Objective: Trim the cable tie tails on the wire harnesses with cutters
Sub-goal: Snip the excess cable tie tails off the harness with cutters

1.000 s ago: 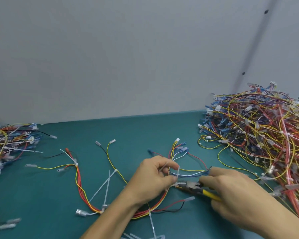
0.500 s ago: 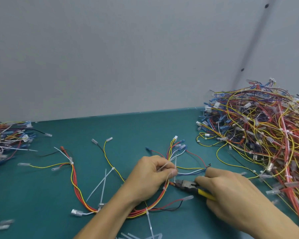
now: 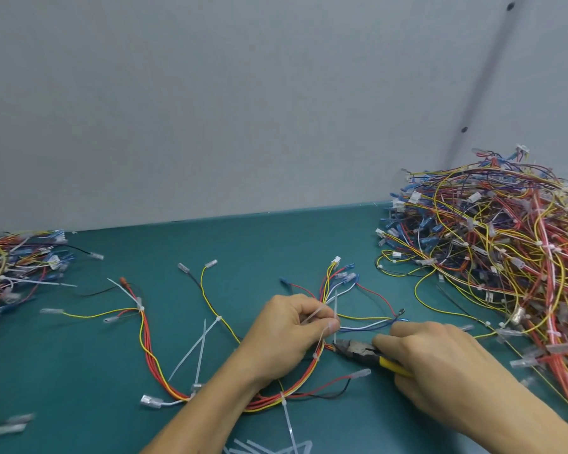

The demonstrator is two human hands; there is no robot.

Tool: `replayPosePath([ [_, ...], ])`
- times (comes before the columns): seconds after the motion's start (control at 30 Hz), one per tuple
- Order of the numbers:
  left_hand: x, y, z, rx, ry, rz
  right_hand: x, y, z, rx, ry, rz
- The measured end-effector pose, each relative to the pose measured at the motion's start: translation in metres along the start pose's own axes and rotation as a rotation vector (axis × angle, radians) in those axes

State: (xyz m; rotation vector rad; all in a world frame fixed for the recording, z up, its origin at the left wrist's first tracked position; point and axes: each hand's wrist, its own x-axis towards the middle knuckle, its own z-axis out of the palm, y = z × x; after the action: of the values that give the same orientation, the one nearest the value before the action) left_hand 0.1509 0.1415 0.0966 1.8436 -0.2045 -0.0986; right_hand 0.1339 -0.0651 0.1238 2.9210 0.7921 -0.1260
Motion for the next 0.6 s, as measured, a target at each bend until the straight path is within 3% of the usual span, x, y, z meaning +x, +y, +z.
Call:
replayPosePath([
  [0.33, -0.003, 0.002, -0.003, -0.152, 0.043, -0.038, 0.005, -0.003, 0.003, 0.030, 0.016, 0.003],
  [0.5, -0.005, 0.011, -0.011, -0.500, 0.169, -0.092, -0.004, -0.003, -0.002, 0.024, 0.193, 0.023],
  [0.6, -0.009, 0.019, -0.024, -0.715, 0.165, -0.114, -0.010, -0.008, -0.008, 0.015, 0.218, 0.020],
])
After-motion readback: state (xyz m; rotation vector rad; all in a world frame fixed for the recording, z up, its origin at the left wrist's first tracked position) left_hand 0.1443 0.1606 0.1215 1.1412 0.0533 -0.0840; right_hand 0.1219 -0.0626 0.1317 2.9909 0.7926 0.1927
